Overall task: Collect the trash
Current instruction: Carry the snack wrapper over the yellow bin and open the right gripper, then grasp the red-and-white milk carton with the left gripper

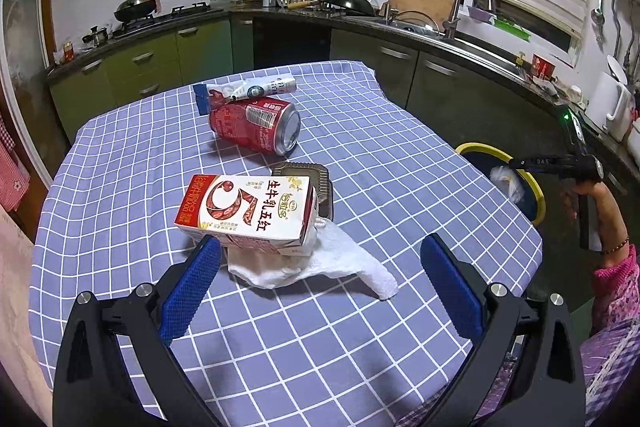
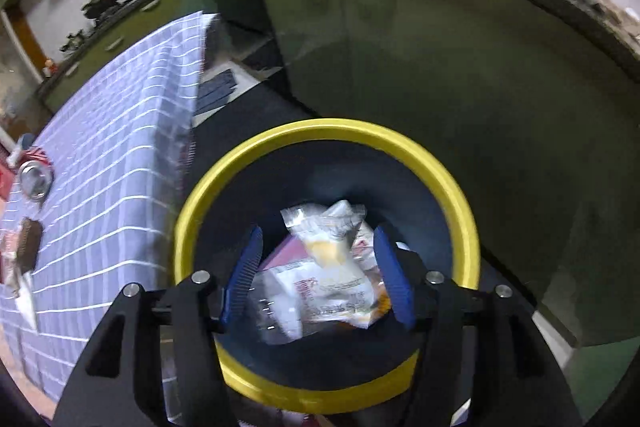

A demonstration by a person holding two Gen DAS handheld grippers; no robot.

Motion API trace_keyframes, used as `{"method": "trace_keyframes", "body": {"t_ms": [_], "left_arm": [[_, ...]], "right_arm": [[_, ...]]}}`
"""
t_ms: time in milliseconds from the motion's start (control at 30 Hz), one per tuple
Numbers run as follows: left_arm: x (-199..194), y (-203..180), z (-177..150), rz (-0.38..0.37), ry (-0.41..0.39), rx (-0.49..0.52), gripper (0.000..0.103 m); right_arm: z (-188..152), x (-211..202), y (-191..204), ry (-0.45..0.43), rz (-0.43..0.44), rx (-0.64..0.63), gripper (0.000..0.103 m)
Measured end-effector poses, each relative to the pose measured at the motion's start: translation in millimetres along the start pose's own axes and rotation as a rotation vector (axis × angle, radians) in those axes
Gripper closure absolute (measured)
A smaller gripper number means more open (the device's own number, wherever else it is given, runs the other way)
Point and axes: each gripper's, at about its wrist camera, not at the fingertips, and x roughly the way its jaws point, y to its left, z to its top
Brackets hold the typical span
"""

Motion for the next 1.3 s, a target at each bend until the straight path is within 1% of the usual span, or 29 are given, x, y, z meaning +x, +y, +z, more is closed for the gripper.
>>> {"method": "trace_keyframes", "body": {"t_ms": [67,267,500,600,700,767,833,900,967,1000,1033,1100,1133,1200,1233,1267,1300], "left_arm": [[0.9,1.6,0.0,-0.001,0.001,-0.003,0.005],[11.1,8.5,-2.0,0.006,0.025,-0.02,0.005],[24.1,20.8,-5.1,0.001,0.058,-0.046,0.005],[33.6,27.5,-0.6,0.007,0.072,-0.035,0.005],[40.5,35.3,6.7,0.031,0.079,-0.014,0.005],[42.9,40.4,12.4,0.021,0.081,0.03,0.005],[43.1,44.1,16.7,-0.024,0.086,0.1,0.005],[41.6,45.7,19.8,-0.101,0.084,0.195,0.005],[39.3,46.0,19.8,-0.163,0.068,0.343,0.005],[38.7,45.8,19.2,-0.169,0.063,0.403,0.005],[38.8,46.1,17.2,-0.164,0.055,0.511,0.005],[42.3,49.7,16.3,-0.14,0.061,0.667,0.005],[43.7,52.3,17.5,-0.147,0.071,0.705,0.005],[44.8,57.3,21.2,-0.213,0.088,0.765,0.005],[44.7,59.0,23.6,-0.278,0.094,0.811,0.005],[45.7,57.8,25.2,-0.319,0.103,0.871,0.005],[46.5,56.4,25.2,-0.326,0.108,0.905,0.005]], "right_arm": [[0.1,-2.1,3.6,-0.01,0.004,0.002,0.046],[-6.1,-20.6,19.9,-0.057,0.059,-0.016,0.042],[-10.4,-37.4,48.8,-0.085,0.126,-0.078,0.04],[-11.4,-39.1,55.2,-0.089,0.144,-0.091,0.039],[-11.9,-37.6,59.2,-0.084,0.154,-0.095,0.039],[-11.9,-36.1,61.5,-0.077,0.157,-0.1,0.039],[-11.1,-33.8,62.4,-0.07,0.159,-0.103,0.039],[-11.0,-32.8,62.9,-0.067,0.16,-0.102,0.038],[-10.5,-29.9,64.0,-0.06,0.162,-0.101,0.038],[-10.4,-28.8,64.6,-0.057,0.162,-0.101,0.038],[-10.2,-27.6,66.2,-0.052,0.16,-0.102,0.038],[-9.7,-26.3,69.0,-0.048,0.159,-0.104,0.038],[-9.4,-25.9,71.3,-0.045,0.162,-0.104,0.038],[-8.6,-25.8,75.0,-0.041,0.17,-0.103,0.038],[-7.9,-26.0,77.4,-0.039,0.172,-0.104,0.038],[-7.0,-26.5,79.7,-0.038,0.171,-0.106,0.038],[-6.4,-27.0,81.9,-0.036,0.17,-0.108,0.038]]}}
